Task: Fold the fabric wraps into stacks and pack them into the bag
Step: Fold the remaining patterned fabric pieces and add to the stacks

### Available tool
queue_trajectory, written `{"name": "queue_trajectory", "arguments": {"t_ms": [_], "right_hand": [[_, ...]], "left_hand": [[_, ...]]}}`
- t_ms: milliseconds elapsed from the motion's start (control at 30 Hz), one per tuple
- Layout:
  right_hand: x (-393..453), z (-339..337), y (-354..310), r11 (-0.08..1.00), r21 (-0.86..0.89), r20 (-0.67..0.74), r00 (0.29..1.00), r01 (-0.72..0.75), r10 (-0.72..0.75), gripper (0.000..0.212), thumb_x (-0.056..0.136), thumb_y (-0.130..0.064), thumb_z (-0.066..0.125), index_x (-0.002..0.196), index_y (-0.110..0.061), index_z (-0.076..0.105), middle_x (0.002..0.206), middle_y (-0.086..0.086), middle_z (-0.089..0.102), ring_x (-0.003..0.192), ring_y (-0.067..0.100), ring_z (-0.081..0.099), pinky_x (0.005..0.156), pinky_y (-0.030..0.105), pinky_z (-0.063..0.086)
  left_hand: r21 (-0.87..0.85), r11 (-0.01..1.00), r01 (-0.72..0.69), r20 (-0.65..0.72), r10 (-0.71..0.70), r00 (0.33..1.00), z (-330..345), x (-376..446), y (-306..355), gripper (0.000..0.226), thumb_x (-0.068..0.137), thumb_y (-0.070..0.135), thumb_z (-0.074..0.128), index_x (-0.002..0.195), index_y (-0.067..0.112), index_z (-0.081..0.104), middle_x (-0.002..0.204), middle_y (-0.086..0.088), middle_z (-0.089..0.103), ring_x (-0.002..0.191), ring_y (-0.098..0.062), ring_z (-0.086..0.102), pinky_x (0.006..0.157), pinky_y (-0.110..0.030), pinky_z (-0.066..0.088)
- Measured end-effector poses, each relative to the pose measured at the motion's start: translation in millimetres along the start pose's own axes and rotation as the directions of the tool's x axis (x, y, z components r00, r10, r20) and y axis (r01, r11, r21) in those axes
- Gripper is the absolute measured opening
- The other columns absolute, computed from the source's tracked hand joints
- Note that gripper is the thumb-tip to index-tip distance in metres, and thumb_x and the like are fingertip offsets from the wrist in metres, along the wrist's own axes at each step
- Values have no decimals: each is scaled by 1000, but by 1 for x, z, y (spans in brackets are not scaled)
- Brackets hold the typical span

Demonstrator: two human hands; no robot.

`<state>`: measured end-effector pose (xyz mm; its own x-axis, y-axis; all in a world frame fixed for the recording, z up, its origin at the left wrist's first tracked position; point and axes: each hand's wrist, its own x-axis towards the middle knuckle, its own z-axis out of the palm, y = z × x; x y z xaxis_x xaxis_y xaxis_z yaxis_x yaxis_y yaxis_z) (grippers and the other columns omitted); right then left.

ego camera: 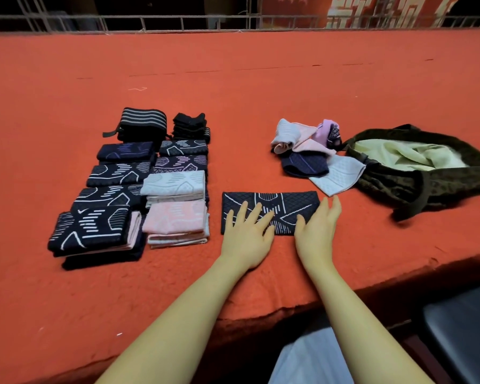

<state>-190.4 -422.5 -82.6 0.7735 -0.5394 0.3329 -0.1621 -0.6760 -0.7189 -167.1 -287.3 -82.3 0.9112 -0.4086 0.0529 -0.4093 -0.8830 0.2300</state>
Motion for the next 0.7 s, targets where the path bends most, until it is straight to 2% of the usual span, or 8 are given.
{"name": "queue_trajectory", "arguments": {"t_ms": [100, 200, 300, 433, 500, 600, 700], "right_hand": [[0, 2, 6, 986, -161, 0, 999, -49, 50, 45, 94, -13, 52, 135, 3, 43, 153, 25, 17, 134, 39, 27, 109, 41, 18], [0, 5, 9, 959, -282, -35, 999, -38, 30, 38, 97, -21, 48, 134, -13, 53, 146, 19, 39, 129, 33, 40, 103, 39, 17], [0, 6, 7, 966, -236, -27, 994, 100, -110, 34, 95, -22, 51, 128, -22, 60, 132, 9, 58, 125, 23, 49, 98, 37, 16], [-4, 6, -1, 938, -157, 87, 950, 309, -299, 37, 90, -28, 48, 124, -27, 62, 132, 7, 58, 125, 21, 51, 97, 33, 14], [-5, 7, -4, 895, -173, 154, 909, 411, -387, 37, 89, -31, 48, 122, -28, 64, 129, 5, 60, 124, 21, 52, 96, 32, 14], [-6, 12, -5, 823, -218, 273, 842, 525, -465, 38, 89, -38, 41, 114, -30, 67, 120, 0, 66, 116, 20, 58, 94, 33, 16], [-7, 13, -4, 778, -243, 361, 798, 580, -483, 41, 87, -42, 37, 110, -32, 69, 118, -2, 67, 115, 19, 59, 95, 35, 15]], "left_hand": [[-6, 1000, -4, -3, 4, 1000, 0, 1, -1, 47, 102, 43, 23, 149, 37, 24, 159, 6, 13, 147, -21, -1, 118, -45, -2], [-3, 1000, -1, 1, 1, 1000, 0, 1, -1, 47, 102, 43, 23, 149, 37, 24, 159, 6, 13, 147, -21, -1, 117, -44, -2], [-16, 1000, -10, 9, 10, 1000, -1, 1, -1, 47, 102, 43, 24, 148, 37, 24, 159, 6, 13, 147, -21, -1, 117, -44, -2], [82, 995, -55, -26, 57, 998, -7, 0, -13, 47, 102, 45, 22, 148, 37, 26, 159, 5, 16, 146, -23, 7, 116, -43, 3], [147, 988, -40, -40, 46, 998, -11, 0, -22, 49, 101, 47, 19, 148, 35, 28, 158, 4, 19, 145, -26, 12, 115, -43, 4], [209, 978, -6, -77, 23, 997, -20, 3, -32, 48, 101, 40, 23, 144, 26, 37, 153, -2, 32, 142, -28, 20, 112, -44, 6], [308, 951, 3, -106, 31, 994, -30, 10, -38, 53, 95, 32, 16, 132, 15, 49, 138, -6, 49, 134, -32, 30, 109, -45, 13]]}}
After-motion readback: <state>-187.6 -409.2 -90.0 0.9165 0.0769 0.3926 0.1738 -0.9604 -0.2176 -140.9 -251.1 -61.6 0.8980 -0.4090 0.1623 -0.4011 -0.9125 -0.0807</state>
